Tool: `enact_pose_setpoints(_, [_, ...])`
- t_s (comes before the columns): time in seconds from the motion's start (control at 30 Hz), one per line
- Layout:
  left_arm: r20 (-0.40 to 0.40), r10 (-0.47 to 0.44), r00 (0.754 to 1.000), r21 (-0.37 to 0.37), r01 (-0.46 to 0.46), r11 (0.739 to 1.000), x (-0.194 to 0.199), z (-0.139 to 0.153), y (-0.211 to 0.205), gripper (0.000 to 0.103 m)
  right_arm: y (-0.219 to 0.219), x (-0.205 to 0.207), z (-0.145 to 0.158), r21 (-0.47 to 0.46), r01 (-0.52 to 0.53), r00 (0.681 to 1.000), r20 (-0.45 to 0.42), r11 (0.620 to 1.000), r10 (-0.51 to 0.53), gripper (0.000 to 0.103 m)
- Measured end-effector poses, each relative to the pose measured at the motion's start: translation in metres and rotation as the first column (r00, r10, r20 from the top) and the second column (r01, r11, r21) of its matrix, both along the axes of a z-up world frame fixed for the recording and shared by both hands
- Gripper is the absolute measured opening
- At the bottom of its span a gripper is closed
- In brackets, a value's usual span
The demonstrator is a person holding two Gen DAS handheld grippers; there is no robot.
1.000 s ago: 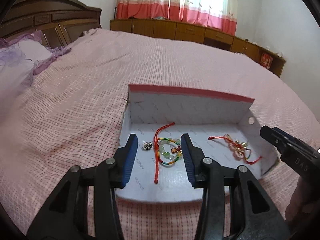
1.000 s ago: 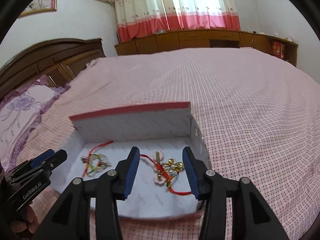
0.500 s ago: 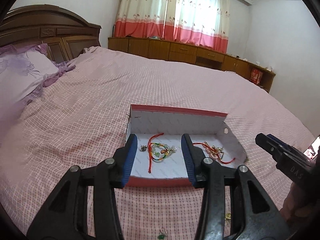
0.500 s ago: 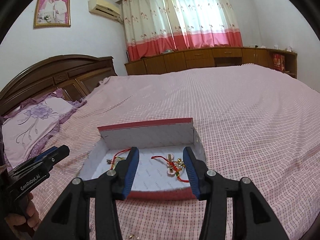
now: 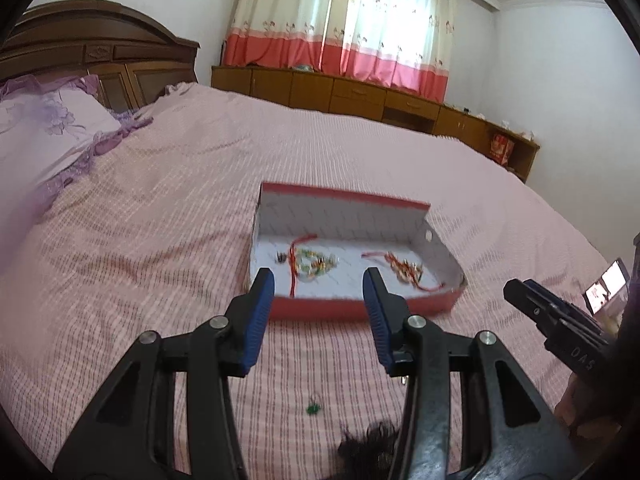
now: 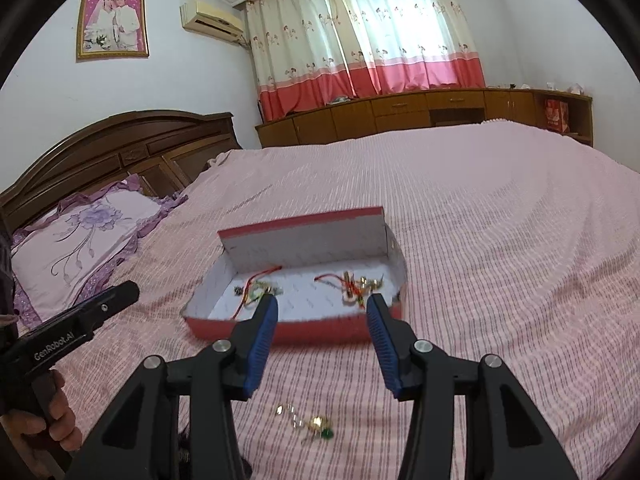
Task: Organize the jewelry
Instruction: 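Withdraw both tools from the box toward the remaining jewelry, then close left tool on the black feather hair clip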
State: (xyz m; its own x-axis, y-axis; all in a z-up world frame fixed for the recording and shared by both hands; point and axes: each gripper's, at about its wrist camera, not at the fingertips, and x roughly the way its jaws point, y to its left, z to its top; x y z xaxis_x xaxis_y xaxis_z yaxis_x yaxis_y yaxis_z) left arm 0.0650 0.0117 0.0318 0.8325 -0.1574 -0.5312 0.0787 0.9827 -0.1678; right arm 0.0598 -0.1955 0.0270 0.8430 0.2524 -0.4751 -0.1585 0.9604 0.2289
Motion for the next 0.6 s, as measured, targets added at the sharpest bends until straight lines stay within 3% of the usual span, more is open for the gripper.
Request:
enact_pose_setpoints(0.17, [-0.104,-0.035,0.994,0.019,0.038,0.999,-0.006,-0.015,-0.007,0.038,0.001,-0.017,-0.01,-0.016,-0.014,0.999,-0.041,1.0,0.013,0.049])
enact_pose_setpoints(0.33, [-0.154,-0.087,0.984,0.053,0.096,0.994,-0.019,-0.023,-0.018,0.038,0.004,-0.031,-0.024,-0.042,-0.026,0.996,-0.087,0.999,0.023,0.049])
enact_pose_setpoints(0.6, [-0.24,-0.167,0.956,-0.01,0.169,0.986,-0.031,-0.034,-0.03,0.038,0.004,-0.043,-0.038,-0.049,-0.036,0.99,-0.141,0.998,0.029,0.049])
